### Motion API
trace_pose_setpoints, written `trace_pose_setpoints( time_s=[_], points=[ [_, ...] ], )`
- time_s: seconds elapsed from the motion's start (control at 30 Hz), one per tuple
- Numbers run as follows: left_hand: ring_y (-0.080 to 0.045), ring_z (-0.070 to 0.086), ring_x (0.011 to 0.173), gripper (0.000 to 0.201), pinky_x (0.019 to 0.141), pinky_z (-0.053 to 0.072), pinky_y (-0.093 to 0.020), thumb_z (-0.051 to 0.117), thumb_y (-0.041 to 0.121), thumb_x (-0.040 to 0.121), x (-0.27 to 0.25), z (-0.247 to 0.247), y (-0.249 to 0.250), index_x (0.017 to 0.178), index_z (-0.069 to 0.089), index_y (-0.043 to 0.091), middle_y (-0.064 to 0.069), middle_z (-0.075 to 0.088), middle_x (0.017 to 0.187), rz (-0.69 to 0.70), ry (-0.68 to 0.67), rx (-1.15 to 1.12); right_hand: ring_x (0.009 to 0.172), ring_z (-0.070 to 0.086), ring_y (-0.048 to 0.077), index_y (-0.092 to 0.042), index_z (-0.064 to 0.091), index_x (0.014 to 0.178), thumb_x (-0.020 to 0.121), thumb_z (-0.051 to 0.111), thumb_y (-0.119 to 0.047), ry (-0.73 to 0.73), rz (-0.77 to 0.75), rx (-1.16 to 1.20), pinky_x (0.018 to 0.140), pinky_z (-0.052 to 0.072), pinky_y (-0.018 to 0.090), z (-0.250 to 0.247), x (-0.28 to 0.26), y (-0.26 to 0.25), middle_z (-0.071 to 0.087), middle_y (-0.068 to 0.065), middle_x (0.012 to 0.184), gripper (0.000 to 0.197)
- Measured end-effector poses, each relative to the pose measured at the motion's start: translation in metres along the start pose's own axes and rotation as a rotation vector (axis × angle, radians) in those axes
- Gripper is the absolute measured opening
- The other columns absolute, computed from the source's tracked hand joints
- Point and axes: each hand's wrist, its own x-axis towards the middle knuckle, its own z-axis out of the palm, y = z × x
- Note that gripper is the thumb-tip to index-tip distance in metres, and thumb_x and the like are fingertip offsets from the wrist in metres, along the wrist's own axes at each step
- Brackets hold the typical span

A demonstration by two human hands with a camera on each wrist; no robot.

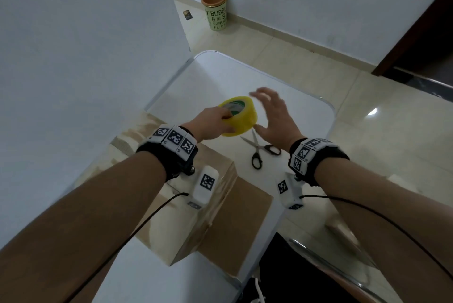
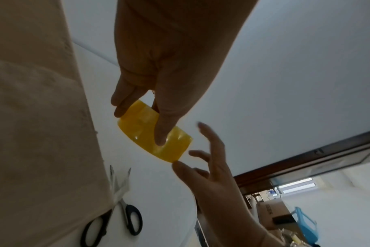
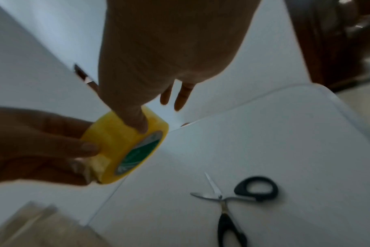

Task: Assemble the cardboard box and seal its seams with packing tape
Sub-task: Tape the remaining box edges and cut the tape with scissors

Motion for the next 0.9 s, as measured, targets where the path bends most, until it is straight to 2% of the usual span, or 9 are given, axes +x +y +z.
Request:
trace_pose_setpoints(
  time_s=[0.13, 0.2, 0.3, 0.4, 0.5, 0.67, 0.77, 0.83, 0.9],
  points=[
    [-0.03, 0.055, 0.112, 0.037, 0.083, 0.04, -0.031, 0.062, 0.024, 0.089, 0.01, 0.005, 0.002, 0.124, 0.058, 0.014, -0.011, 0.06, 0.123, 0.091, -0.015, 0.154, 0.107, 0.051, 0.024, -0.029, 0.052, 0.127, 0.085, 0.063, -0.038, -0.329, 0.026, -0.143, 0.085, 0.048, 0.038, -0.008, 0.003, -0.013, 0.044, -0.006, 0.134, 0.045],
    [-0.027, 0.052, 0.117, 0.038, 0.09, 0.04, -0.029, 0.065, 0.019, 0.086, 0.014, 0.01, 0.002, 0.123, 0.059, 0.016, -0.008, 0.049, 0.135, 0.136, -0.026, 0.141, 0.104, 0.056, 0.024, -0.024, 0.057, 0.119, 0.087, 0.064, -0.037, -0.413, 0.092, -0.164, 0.081, 0.047, 0.037, -0.01, 0.006, -0.014, 0.05, -0.002, 0.124, 0.035],
    [-0.023, 0.039, 0.132, 0.059, 0.1, 0.032, -0.024, 0.071, 0.022, 0.084, 0.016, 0.011, 0.005, 0.137, 0.044, 0.021, -0.003, 0.012, 0.156, 0.154, 0.029, -0.077, 0.105, 0.057, 0.027, -0.018, 0.059, 0.119, 0.088, 0.062, -0.036, -0.394, 0.218, -0.258, 0.084, 0.047, 0.038, -0.008, 0.002, -0.004, 0.051, 0.002, 0.127, 0.036],
    [-0.024, 0.03, 0.138, 0.065, 0.103, 0.026, -0.023, 0.068, 0.028, 0.087, 0.015, 0.002, 0.003, 0.142, 0.035, 0.027, -0.003, 0.0, 0.158, 0.112, 0.078, -0.216, 0.11, 0.056, 0.035, -0.011, 0.055, 0.123, 0.091, 0.058, -0.035, -0.332, 0.496, -0.333, 0.089, 0.046, 0.041, -0.002, -0.007, 0.021, 0.042, 0.009, 0.139, 0.04],
    [-0.026, 0.04, 0.132, 0.053, 0.102, 0.035, -0.026, 0.066, 0.023, 0.089, 0.006, 0.001, -0.007, 0.138, 0.044, 0.021, -0.004, 0.01, 0.157, 0.065, 0.12, -0.24, 0.114, 0.053, 0.04, -0.006, 0.051, 0.127, 0.096, 0.049, -0.021, -0.35, 0.641, -0.302, 0.092, 0.044, 0.041, 0.004, -0.012, 0.04, 0.032, 0.015, 0.147, 0.035],
    [-0.02, 0.045, 0.127, 0.039, 0.093, 0.036, -0.022, 0.061, 0.021, 0.092, -0.027, 0.013, -0.023, 0.131, 0.053, 0.018, -0.003, 0.028, 0.152, 0.051, 0.167, -0.234, 0.13, 0.039, 0.032, -0.005, 0.041, 0.137, 0.094, 0.051, -0.015, -0.372, 0.522, -0.206, 0.102, 0.037, 0.039, 0.017, -0.01, 0.026, 0.039, 0.017, 0.141, 0.046],
    [-0.018, 0.054, 0.118, 0.029, 0.094, 0.043, -0.024, 0.056, 0.018, 0.094, -0.055, 0.017, -0.032, 0.123, 0.058, 0.02, -0.002, 0.046, 0.139, 0.034, 0.249, -0.292, 0.115, 0.055, 0.026, -0.01, 0.058, 0.122, 0.094, 0.054, -0.02, -0.242, 0.456, 0.021, 0.095, 0.045, 0.036, 0.023, -0.013, -0.004, 0.058, 0.01, 0.126, 0.03],
    [-0.014, 0.058, 0.11, 0.026, 0.083, 0.045, -0.016, 0.053, 0.014, 0.095, -0.078, 0.02, -0.039, 0.119, 0.061, 0.018, 0.0, 0.056, 0.127, -0.015, 0.303, -0.42, 0.102, 0.062, 0.02, -0.013, 0.067, 0.11, 0.095, 0.054, -0.021, -0.212, 0.415, 0.196, 0.086, 0.05, 0.032, 0.026, -0.021, -0.029, 0.067, 0.005, 0.11, 0.021],
    [-0.009, 0.058, 0.102, 0.025, 0.074, 0.039, -0.006, 0.052, 0.014, 0.095, -0.105, 0.025, -0.045, 0.118, 0.062, 0.017, 0.003, 0.061, 0.118, -0.049, 0.35, -0.445, 0.098, 0.063, 0.019, -0.016, 0.069, 0.106, 0.096, 0.051, -0.025, -0.196, 0.403, 0.319, 0.087, 0.052, 0.035, 0.027, -0.03, -0.053, 0.069, 0.002, 0.105, 0.022]
  ],
)
